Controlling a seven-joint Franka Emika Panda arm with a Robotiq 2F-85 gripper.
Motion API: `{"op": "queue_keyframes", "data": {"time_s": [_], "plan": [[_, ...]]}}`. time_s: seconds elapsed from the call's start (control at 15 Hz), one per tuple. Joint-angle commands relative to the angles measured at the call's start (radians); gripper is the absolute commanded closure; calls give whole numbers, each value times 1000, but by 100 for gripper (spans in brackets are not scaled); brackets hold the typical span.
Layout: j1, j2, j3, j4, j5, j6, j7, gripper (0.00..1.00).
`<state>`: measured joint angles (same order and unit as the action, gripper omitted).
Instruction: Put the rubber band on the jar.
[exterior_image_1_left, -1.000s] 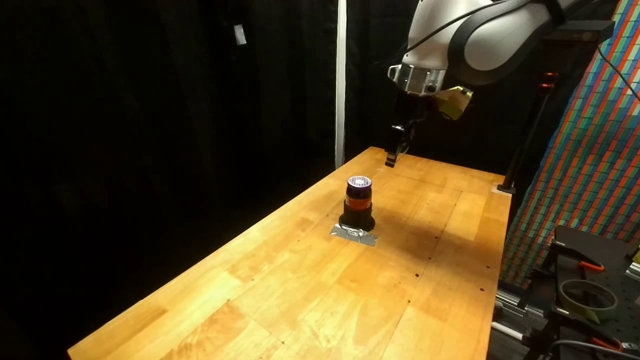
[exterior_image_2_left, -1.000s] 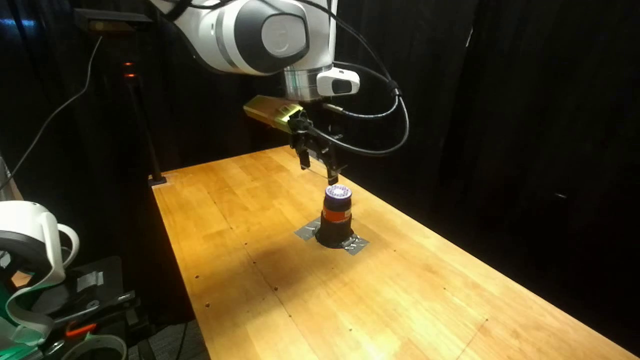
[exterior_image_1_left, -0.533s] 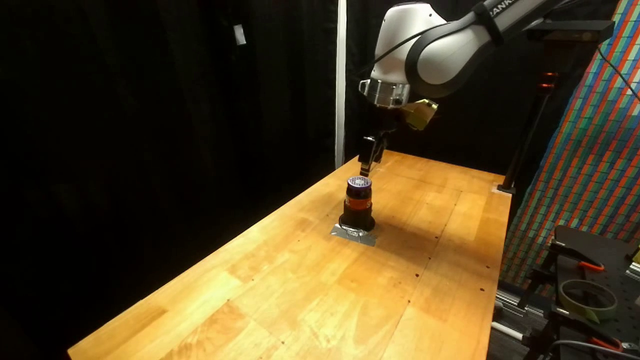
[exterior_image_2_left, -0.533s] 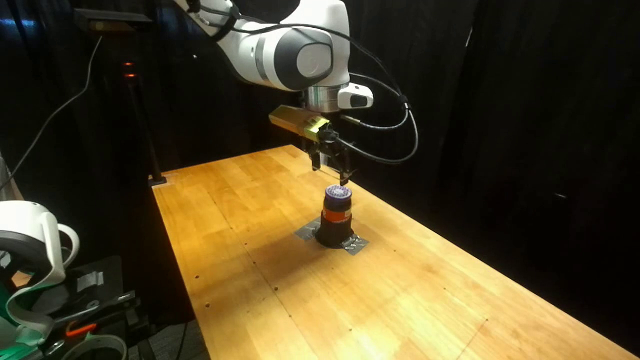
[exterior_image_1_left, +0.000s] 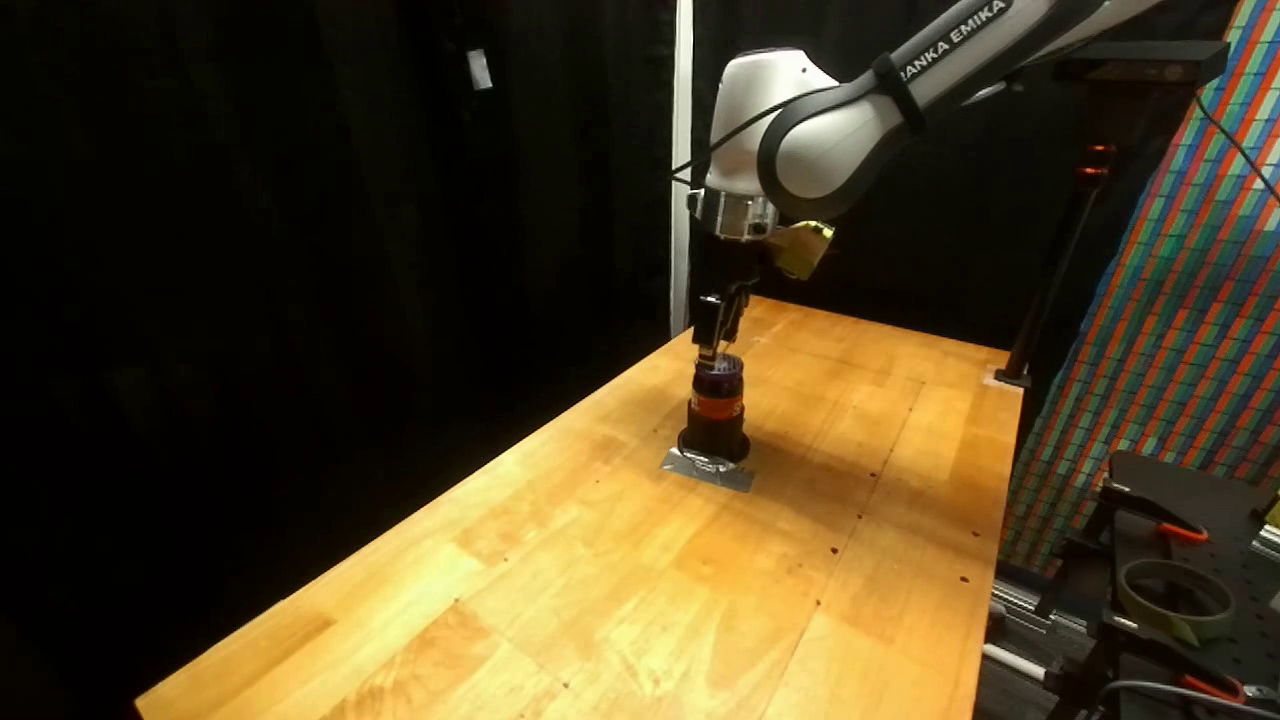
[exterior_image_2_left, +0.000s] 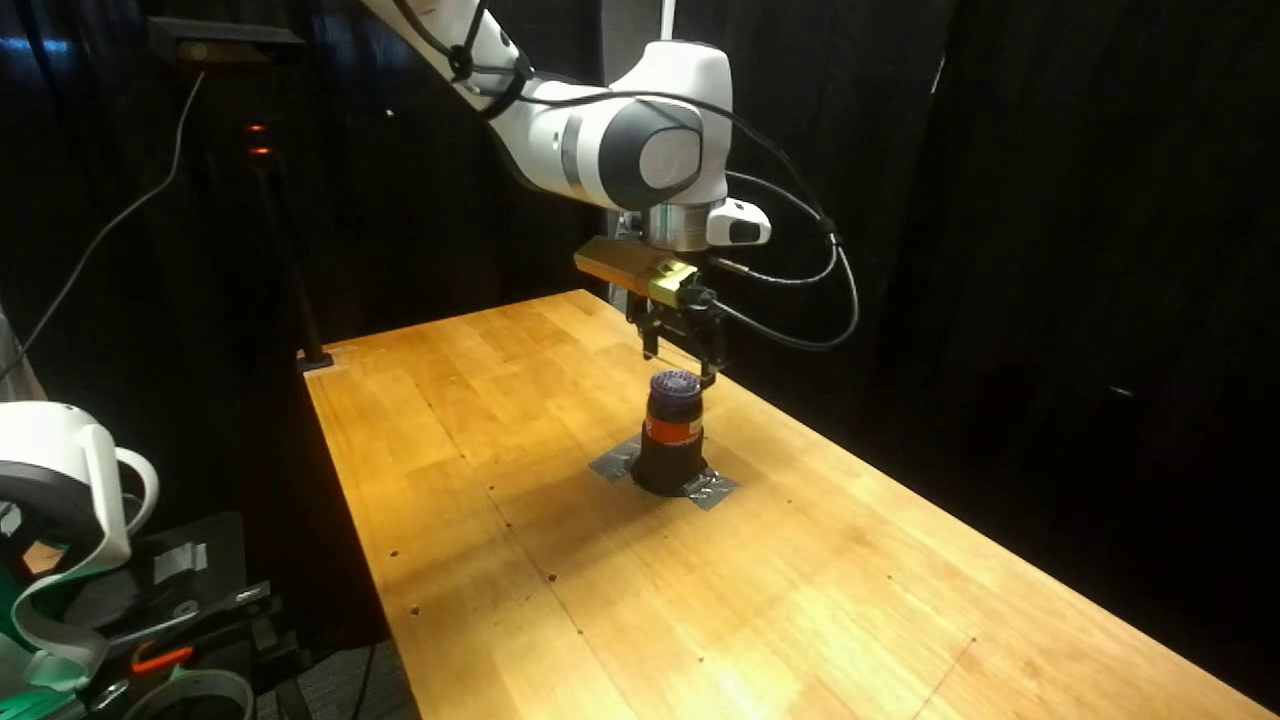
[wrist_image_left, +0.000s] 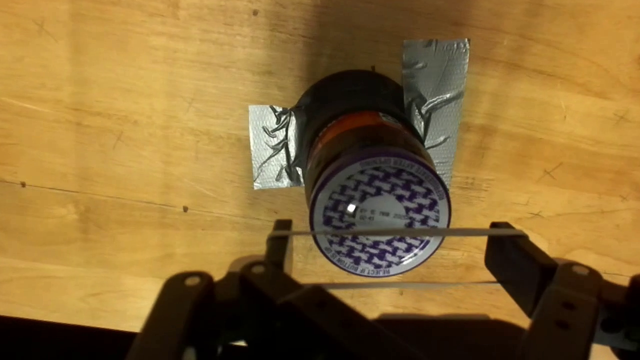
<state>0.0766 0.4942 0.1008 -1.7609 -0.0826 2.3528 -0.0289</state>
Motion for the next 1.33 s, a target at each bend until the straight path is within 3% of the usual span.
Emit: {"op": "queue_keyframes", "data": {"time_s": [0.0,0.6,1.13,1.27], "plan": [[11,76,-13,98,3,-28,-25,0],[6,129,-31,113,-3,-9,-31,0],[18,45,-53,-26,-20,137,20,0],[34,75,-68,-5,-37,191,49,0]]}}
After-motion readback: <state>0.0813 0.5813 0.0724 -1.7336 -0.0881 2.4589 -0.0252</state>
